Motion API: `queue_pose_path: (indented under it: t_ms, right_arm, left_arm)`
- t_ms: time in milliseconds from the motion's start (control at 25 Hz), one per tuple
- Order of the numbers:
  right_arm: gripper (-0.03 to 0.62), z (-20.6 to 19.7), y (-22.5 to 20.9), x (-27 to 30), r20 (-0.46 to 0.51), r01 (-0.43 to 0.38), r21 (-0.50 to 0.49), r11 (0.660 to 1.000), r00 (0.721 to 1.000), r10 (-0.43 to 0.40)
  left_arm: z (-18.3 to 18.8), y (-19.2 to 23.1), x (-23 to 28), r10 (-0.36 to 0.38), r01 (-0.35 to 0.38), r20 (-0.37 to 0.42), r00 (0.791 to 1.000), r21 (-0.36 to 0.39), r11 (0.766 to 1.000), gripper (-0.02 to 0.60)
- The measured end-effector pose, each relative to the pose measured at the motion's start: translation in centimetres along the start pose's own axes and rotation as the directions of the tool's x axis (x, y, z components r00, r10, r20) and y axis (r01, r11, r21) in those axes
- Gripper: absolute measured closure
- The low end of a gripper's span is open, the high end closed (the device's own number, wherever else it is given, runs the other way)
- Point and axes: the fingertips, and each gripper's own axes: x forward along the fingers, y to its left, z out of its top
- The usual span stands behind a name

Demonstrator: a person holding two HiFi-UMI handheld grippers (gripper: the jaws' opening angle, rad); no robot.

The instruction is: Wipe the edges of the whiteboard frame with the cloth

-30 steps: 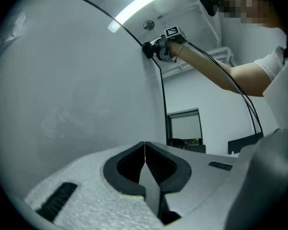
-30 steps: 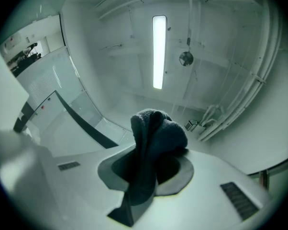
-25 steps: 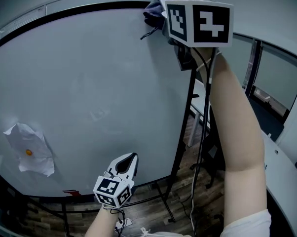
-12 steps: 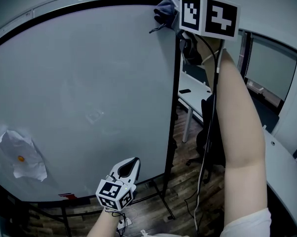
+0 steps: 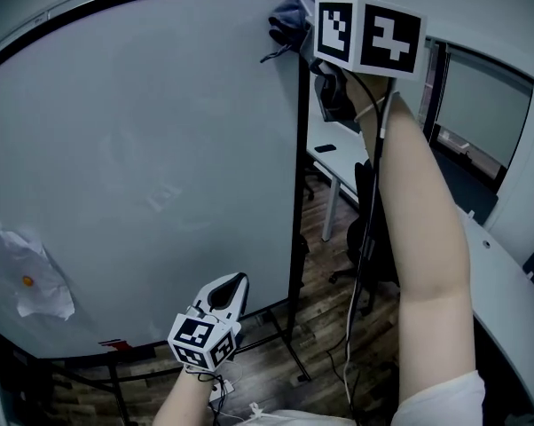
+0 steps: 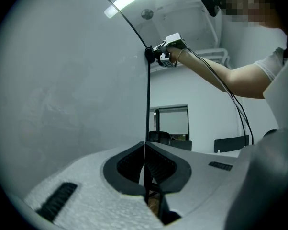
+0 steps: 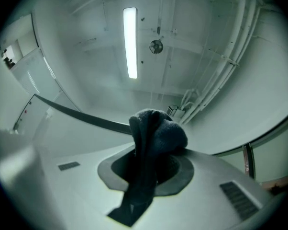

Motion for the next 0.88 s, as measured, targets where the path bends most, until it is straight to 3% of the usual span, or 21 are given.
queue_pose_path:
  t_ms: [560, 880]
  right_arm:
    - [0.525, -10.7, 1.3, -4.5, -0.144, -0.037, 0.121, 0.992, 0.988, 0.054]
    - [0.525, -16.8, 2.4, -7.0, -0.254, -0.012, 0.107, 0.994, 0.966, 0.039]
  left_arm:
    - [-3.7, -2.1, -1.0, -0.020, 0.019, -0.039, 0.999, -0.041, 0.999, 0.563]
    - [-6.2, -2.3, -1.9, -0.011, 0.006, -0.067, 0.998, -0.079, 0.997, 0.563]
